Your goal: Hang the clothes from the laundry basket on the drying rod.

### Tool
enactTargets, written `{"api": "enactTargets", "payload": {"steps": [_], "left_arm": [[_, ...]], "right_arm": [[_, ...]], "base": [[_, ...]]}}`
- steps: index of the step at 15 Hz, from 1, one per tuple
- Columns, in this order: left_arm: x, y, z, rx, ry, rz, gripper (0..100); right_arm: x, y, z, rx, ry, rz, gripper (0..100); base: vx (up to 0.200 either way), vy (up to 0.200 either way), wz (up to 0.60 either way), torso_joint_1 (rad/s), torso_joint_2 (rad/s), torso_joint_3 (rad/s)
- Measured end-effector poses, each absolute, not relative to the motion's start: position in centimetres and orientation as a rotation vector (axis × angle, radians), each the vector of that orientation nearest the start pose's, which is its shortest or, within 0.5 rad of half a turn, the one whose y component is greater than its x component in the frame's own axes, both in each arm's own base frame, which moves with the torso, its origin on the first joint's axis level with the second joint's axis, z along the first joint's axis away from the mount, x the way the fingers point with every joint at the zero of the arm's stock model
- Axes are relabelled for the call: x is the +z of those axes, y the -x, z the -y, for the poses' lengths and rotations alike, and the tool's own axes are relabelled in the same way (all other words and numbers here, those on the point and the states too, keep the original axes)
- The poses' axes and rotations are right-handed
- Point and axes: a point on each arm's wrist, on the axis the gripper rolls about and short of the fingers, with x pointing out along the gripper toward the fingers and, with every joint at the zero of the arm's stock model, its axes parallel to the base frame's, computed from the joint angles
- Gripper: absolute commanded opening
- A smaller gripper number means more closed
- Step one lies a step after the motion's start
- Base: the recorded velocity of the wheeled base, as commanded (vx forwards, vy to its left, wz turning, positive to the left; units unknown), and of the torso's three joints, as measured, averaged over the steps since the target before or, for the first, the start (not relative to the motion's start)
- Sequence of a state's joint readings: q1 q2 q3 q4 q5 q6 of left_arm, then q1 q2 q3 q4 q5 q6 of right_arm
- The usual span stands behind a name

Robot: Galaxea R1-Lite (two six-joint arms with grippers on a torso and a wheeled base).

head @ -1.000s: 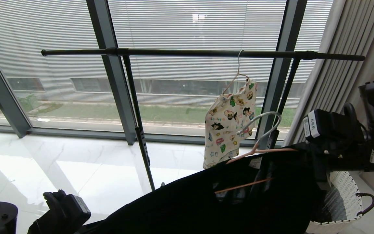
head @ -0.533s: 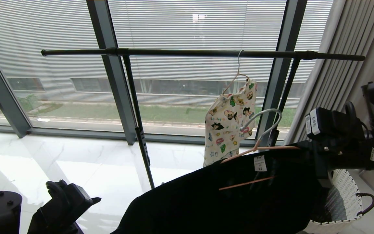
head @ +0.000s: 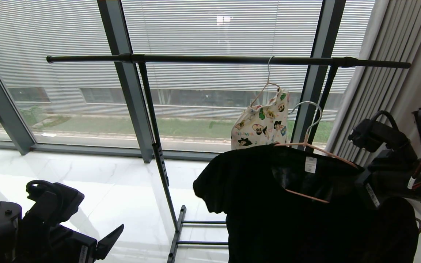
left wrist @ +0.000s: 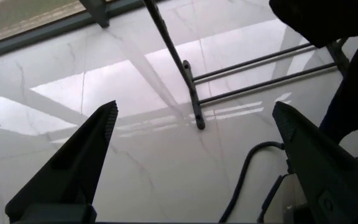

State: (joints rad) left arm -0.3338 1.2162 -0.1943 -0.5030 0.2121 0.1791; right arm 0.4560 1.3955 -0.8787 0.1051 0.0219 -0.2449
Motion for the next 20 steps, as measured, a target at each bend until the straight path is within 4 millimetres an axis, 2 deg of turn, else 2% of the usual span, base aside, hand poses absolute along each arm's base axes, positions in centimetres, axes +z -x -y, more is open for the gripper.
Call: {"api": "enactTargets", "payload": {"steps": [3, 11, 15, 17, 20], "left_arm": [[12.3, -13.5, 4.0, -0.111, -0.321, -0.483, 100], [12.3, -13.4, 4.0, -0.110, -0.321, -0.484, 100], [12.4, -13.5, 4.0, -0.110, -0.320, -0.479, 100], [12.4, -13.5, 4.1, -0.112, -0.323, -0.478, 100], [12.6, -13.6, 4.1, -0.112, -0.321, -0.469, 100]], "right_arm": [[21.0, -19.3, -8.7, 0.360, 0.328, -0.648, 0], [20.9, -20.1, -4.9, 0.082, 0.291, -0.703, 0], [21.9, -21.3, -4.8, 0.025, 0.185, -0.670, 0], [22.7, -22.1, -5.0, 0.006, 0.177, -0.647, 0], [23.6, -23.8, -5.2, -0.114, 0.192, -0.610, 0]], "base": [[0.000, 0.000, 0.00, 0.000, 0.00, 0.000], [0.000, 0.000, 0.00, 0.000, 0.00, 0.000], [0.000, 0.000, 0.00, 0.000, 0.00, 0.000], [0.000, 0.000, 0.00, 0.000, 0.00, 0.000], [0.000, 0.000, 0.00, 0.000, 0.00, 0.000]]}}
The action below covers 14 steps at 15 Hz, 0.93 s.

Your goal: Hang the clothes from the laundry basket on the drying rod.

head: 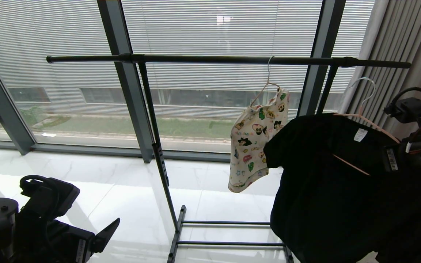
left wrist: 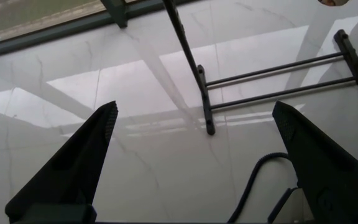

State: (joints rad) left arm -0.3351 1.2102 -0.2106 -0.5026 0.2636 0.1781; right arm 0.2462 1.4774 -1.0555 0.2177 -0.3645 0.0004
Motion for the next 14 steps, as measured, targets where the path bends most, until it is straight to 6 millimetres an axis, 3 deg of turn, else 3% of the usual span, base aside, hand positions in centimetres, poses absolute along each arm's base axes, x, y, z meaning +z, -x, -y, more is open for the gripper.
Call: {"api": "enactTargets", "payload": {"steps": [14], "left_arm": [[13.0, -13.4, 4.2, -0.123, -0.315, -0.442, 100]], "right_arm": [[24.4, -25.4, -5.9, -0.141, 0.162, -0.490, 0]], "base": [[0.200, 0.000, 0.00, 0.002, 0.00, 0.001]]}}
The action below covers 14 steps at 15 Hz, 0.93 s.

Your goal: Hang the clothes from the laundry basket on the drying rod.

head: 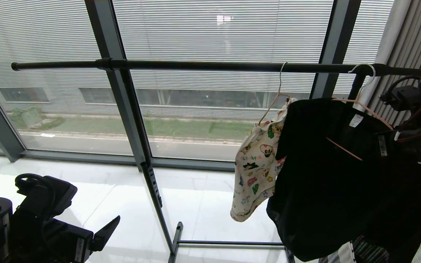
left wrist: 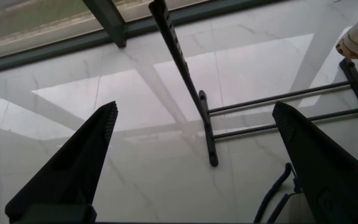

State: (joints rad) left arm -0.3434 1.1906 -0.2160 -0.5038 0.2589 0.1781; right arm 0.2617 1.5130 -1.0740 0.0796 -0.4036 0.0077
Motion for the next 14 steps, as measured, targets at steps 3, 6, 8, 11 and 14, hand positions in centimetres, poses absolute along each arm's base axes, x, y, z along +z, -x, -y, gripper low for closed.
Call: {"api": "enactTargets", "payload": {"steps": [3, 6, 8, 11, 14], "left_arm": [[13.0, -13.3, 4.2, -0.129, -0.316, -0.441, 100], [13.0, -13.3, 4.5, -0.146, -0.319, -0.440, 100], [13.1, -13.3, 4.6, -0.156, -0.320, -0.437, 100], [13.2, -13.3, 4.7, -0.177, -0.314, -0.432, 100], [13.2, -13.3, 4.7, -0.178, -0.314, -0.430, 100]], "right_arm": [[24.7, -24.9, -5.8, -0.142, 0.159, -0.478, 0], [25.2, -24.4, -5.8, -0.136, 0.162, -0.461, 0], [25.5, -24.5, -5.8, -0.134, 0.159, -0.452, 0], [26.1, -25.2, -6.0, -0.135, 0.152, -0.431, 0], [26.5, -26.0, -6.2, -0.137, 0.149, -0.421, 0]], "base": [[0.000, 0.000, 0.00, 0.000, 0.00, 0.000], [0.000, 0.000, 0.00, 0.000, 0.00, 0.000], [0.000, 0.000, 0.00, 0.000, 0.00, 0.000], [0.067, 0.000, 0.00, 0.001, 0.00, 0.002], [0.133, 0.000, 0.00, -0.005, 0.00, 0.000]]}}
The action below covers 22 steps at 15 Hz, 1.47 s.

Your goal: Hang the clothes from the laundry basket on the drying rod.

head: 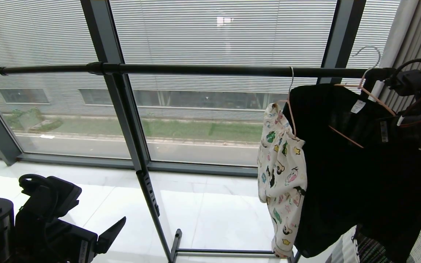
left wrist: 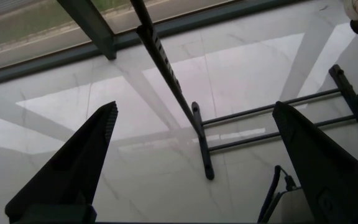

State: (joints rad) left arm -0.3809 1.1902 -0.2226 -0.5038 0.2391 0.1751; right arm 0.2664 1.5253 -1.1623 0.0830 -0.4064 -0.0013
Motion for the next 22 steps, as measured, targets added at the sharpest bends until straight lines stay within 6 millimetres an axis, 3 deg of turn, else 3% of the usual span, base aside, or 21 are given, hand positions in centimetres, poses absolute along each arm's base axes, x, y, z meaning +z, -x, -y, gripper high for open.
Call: {"api": "enactTargets", "payload": {"steps": [7, 15, 22], "left_arm": [[13.3, -13.2, 4.7, -0.177, -0.313, -0.423, 100], [13.5, -13.2, 4.7, -0.176, -0.314, -0.414, 100], [13.6, -13.3, 4.7, -0.176, -0.312, -0.410, 100]], "right_arm": [[25.8, -27.1, -6.3, -0.145, 0.156, -0.446, 0], [24.3, -30.4, -6.2, -0.176, 0.163, -0.491, 0], [23.7, -31.0, -6.2, -0.182, 0.168, -0.508, 0]], "base": [[0.000, 0.000, 0.00, 0.000, 0.00, 0.000], [0.000, 0.000, 0.00, 0.000, 0.00, 0.000], [0.000, 0.000, 0.00, 0.000, 0.00, 0.000]]}}
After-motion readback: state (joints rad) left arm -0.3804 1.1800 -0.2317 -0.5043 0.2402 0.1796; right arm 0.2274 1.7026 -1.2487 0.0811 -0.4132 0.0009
